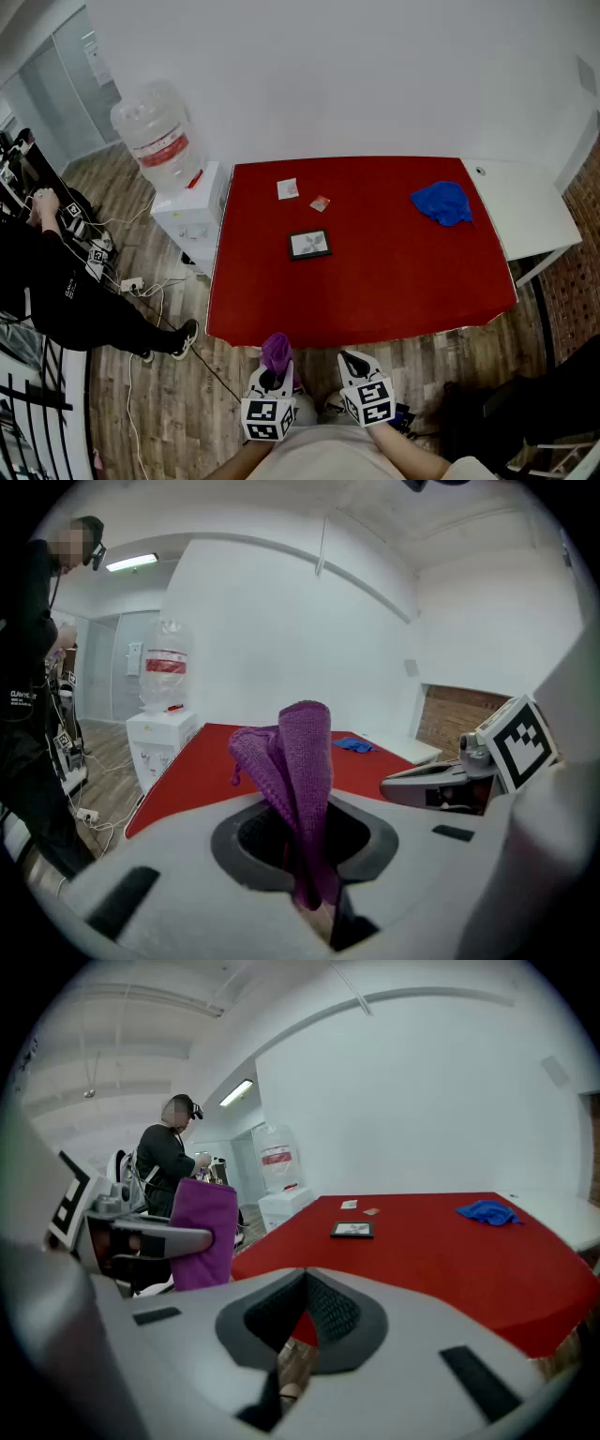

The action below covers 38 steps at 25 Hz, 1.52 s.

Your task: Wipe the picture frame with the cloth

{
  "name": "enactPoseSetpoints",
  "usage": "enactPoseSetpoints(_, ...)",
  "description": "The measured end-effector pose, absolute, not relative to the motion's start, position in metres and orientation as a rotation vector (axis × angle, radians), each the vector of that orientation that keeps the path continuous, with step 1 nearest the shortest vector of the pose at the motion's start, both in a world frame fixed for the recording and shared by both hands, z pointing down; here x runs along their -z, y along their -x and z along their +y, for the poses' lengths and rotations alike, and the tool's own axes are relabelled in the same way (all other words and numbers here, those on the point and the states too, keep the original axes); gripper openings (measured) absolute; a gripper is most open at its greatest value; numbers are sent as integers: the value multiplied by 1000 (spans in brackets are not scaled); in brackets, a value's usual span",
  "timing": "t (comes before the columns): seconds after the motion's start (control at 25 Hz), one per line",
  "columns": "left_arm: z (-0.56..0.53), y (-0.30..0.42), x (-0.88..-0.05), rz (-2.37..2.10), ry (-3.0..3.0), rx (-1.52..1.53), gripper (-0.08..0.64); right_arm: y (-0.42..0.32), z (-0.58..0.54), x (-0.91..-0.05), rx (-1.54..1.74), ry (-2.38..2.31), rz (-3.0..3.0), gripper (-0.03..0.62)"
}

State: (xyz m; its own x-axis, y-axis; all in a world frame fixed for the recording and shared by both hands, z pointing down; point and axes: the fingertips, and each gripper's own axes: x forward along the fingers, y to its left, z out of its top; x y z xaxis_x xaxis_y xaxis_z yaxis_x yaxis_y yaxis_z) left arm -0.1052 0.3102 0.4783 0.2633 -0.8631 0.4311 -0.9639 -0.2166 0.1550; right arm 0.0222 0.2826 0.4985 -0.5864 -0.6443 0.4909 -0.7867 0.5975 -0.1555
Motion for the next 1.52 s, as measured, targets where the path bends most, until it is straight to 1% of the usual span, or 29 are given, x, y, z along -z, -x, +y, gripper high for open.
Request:
enactPoseSetpoints(0.24, 286, 106, -485, -1634, -2165, -358, 61, -21, 264, -502, -511, -1168, -2432, 4)
enactPoseSetpoints(0.48, 230, 115, -489, -1588, -2201, -361, 61, -13, 216, -509, -527, -1213, -2398, 3)
enactPoseSetpoints(0.92, 116, 167, -485, -1502, -2280, -386, 61, 42, 107, -499, -502, -1281, -2365, 3)
enactPoseSetpoints(1.52, 53, 185, -490, -1511, -2223, -395, 61, 52, 39, -499, -509, -1249, -2337, 3)
